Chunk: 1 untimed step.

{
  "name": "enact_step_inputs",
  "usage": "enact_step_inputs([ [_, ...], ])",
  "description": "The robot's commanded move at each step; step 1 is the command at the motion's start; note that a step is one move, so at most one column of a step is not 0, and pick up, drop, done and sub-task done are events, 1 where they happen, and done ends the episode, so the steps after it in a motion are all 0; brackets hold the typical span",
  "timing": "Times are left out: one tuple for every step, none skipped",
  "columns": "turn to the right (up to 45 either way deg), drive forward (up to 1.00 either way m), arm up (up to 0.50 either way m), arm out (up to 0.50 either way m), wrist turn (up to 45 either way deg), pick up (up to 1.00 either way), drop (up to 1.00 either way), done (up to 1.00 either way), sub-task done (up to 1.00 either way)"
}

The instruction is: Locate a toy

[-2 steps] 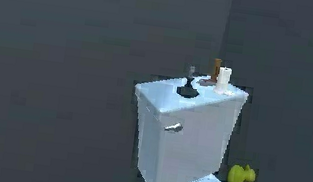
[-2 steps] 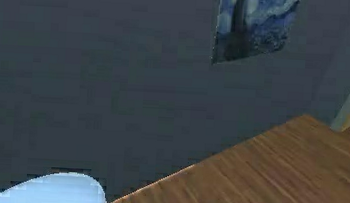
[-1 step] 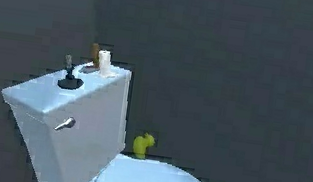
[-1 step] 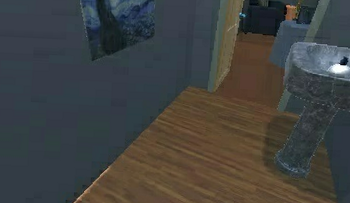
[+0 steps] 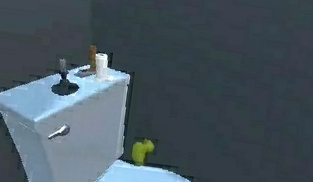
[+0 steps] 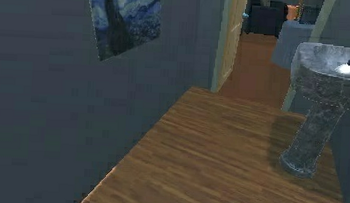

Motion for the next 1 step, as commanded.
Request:
enact_step_inputs([
  [0.0, 0.00, 0.00, 0.00, 0.0, 0.00, 0.00, 1.00, 0.00],
])
